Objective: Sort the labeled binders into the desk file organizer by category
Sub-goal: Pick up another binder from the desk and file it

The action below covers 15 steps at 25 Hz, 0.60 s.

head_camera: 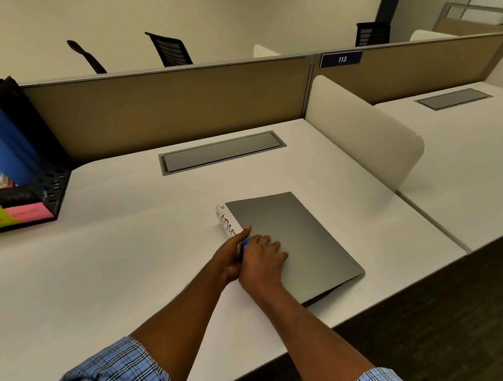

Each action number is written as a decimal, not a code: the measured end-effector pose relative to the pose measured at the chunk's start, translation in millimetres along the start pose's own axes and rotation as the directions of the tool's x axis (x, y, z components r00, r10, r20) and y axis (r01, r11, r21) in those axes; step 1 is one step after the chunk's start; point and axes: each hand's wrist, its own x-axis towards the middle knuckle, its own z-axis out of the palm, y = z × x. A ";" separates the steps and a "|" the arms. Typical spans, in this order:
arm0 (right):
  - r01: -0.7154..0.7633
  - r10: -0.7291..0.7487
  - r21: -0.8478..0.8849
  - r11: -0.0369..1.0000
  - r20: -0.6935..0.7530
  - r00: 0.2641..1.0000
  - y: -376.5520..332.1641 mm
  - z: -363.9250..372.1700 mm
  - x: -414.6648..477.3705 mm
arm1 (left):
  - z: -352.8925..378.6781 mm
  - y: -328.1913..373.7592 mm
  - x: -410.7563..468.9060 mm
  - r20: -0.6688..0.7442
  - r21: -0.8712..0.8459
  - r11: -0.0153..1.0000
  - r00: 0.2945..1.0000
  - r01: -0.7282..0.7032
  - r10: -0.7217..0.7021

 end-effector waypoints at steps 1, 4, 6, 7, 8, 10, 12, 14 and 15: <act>0.004 -0.004 0.009 1.000 -0.011 1.000 1.1 -3.7 -0.4 | 2.1 1.2 0.0 -0.007 0.001 1.000 1.000 -0.007 0.007; 0.014 -0.010 0.068 0.998 -0.051 0.999 2.9 -15.3 -3.4 | 11.2 6.7 -2.1 -0.020 0.045 0.997 0.998 -0.063 0.064; 0.019 -0.003 0.139 0.990 -0.108 0.994 0.5 -23.6 -6.9 | 15.8 12.8 -5.5 -0.035 0.058 0.988 0.988 -0.145 0.147; 0.031 -0.004 0.177 0.984 -0.150 0.989 -0.6 -28.3 -9.6 | 16.5 16.0 -8.9 -0.039 0.057 0.980 0.980 -0.192 0.194; 0.053 -0.008 0.224 0.973 -0.195 0.981 -1.2 -33.7 -12.3 | 17.2 19.5 -13.6 -0.044 0.058 0.969 0.969 -0.240 0.243; 0.117 -0.028 0.321 0.940 -0.269 0.963 -3.6 -45.3 -18.9 | 17.7 28.8 -27.7 -0.061 0.074 0.943 0.943 -0.323 0.328; 0.169 -0.054 0.359 0.918 -0.309 0.950 -6.4 -55.7 -27.6 | 17.2 37.8 -42.6 -0.098 0.086 0.919 0.914 -0.386 0.393; 0.183 -0.090 0.319 0.930 -0.285 0.954 -14.5 -63.4 -36.3 | 13.8 50.1 -61.2 -0.156 0.091 0.893 0.879 -0.441 0.450; 0.184 -0.110 0.273 0.944 -0.264 0.958 -19.9 -66.2 -40.5 | 11.1 57.0 -71.3 -0.183 0.098 0.880 0.861 -0.465 0.475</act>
